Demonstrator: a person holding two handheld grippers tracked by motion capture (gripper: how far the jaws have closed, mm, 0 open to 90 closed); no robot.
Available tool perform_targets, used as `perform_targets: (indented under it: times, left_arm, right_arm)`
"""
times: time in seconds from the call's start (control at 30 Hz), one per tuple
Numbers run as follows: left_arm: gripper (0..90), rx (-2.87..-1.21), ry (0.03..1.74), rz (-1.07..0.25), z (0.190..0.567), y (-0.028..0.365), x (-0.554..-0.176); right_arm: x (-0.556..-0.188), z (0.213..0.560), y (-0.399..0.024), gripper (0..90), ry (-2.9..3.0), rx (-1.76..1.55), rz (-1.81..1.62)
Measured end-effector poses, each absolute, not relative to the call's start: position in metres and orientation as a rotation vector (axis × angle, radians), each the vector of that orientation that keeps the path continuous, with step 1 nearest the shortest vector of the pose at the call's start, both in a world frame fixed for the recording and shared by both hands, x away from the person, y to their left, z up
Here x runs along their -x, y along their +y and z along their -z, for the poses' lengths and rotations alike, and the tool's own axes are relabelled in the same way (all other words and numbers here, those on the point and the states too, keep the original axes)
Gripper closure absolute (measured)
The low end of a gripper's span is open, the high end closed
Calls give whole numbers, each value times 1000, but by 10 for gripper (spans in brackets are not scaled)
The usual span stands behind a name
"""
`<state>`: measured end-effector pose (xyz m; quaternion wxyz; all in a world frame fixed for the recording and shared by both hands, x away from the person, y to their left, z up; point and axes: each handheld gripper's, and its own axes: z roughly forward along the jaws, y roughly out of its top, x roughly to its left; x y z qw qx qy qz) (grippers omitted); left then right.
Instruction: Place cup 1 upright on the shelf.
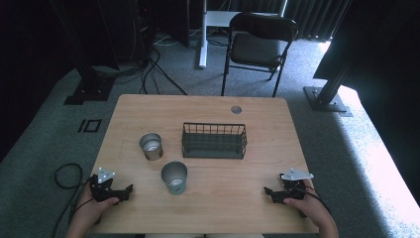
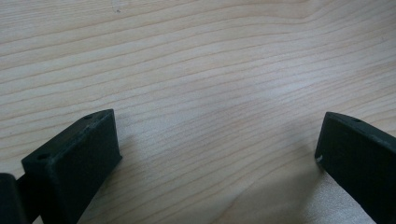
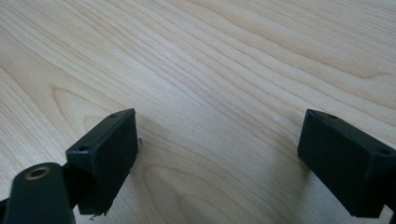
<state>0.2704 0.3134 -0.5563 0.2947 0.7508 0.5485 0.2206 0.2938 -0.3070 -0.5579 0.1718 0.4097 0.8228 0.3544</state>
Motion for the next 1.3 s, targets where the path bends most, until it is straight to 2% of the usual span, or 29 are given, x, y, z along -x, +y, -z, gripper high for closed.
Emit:
perform_targets:
  times: [1.3]
  left_arm:
    - [3, -2007, 1446, -584, 556, 314, -271]
  right_arm:
    - [-301, 554, -296, 123, 2303, -1177, -1050]
